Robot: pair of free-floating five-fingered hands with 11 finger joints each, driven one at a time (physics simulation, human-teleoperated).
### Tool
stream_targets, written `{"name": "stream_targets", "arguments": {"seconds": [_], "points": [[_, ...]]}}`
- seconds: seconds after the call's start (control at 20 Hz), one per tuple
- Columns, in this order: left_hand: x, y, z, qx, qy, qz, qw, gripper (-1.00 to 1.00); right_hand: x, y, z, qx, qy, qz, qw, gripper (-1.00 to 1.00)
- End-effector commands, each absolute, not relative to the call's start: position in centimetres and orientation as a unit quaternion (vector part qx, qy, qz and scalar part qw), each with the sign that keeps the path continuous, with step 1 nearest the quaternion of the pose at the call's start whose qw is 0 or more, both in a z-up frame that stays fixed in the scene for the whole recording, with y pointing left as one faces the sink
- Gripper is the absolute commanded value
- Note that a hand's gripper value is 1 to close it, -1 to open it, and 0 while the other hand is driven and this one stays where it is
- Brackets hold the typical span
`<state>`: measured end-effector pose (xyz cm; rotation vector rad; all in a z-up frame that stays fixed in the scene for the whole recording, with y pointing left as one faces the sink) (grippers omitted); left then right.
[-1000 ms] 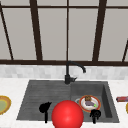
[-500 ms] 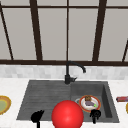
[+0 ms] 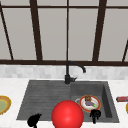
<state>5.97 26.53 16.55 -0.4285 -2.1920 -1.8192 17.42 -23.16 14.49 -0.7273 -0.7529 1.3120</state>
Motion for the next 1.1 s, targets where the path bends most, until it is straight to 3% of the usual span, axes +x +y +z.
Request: {"name": "stream_targets", "arguments": {"seconds": [0.0,0.45,0.65,0.9,0.95,1.05], "points": [[6.5,25.8,17.7,-0.131,-0.758,-0.627,0.127,-1.00,17.4,-23.2,14.5,-0.322,-0.334,0.582,0.668,0.00],[6.3,23.8,20.5,-0.111,-0.729,-0.658,0.154,-1.00,17.4,-23.2,14.5,-0.322,-0.334,0.582,0.668,0.00],[6.3,23.3,20.4,-0.141,-0.743,-0.643,0.121,-1.00,17.4,-23.2,14.5,-0.322,-0.334,0.582,0.668,0.00],[6.3,23.5,20.3,-0.134,-0.745,-0.638,0.139,-1.00,17.4,-23.2,14.5,-0.322,-0.334,0.582,0.668,0.00],[6.3,23.5,20.3,-0.138,-0.744,-0.639,0.136,0.00,17.4,-23.3,14.5,-0.322,-0.339,0.585,0.663,-1.00],[6.3,23.5,20.4,-0.137,-0.742,-0.644,0.129,0.00,17.0,-23.5,14.8,-0.331,-0.353,0.580,0.656,-1.00]]}}
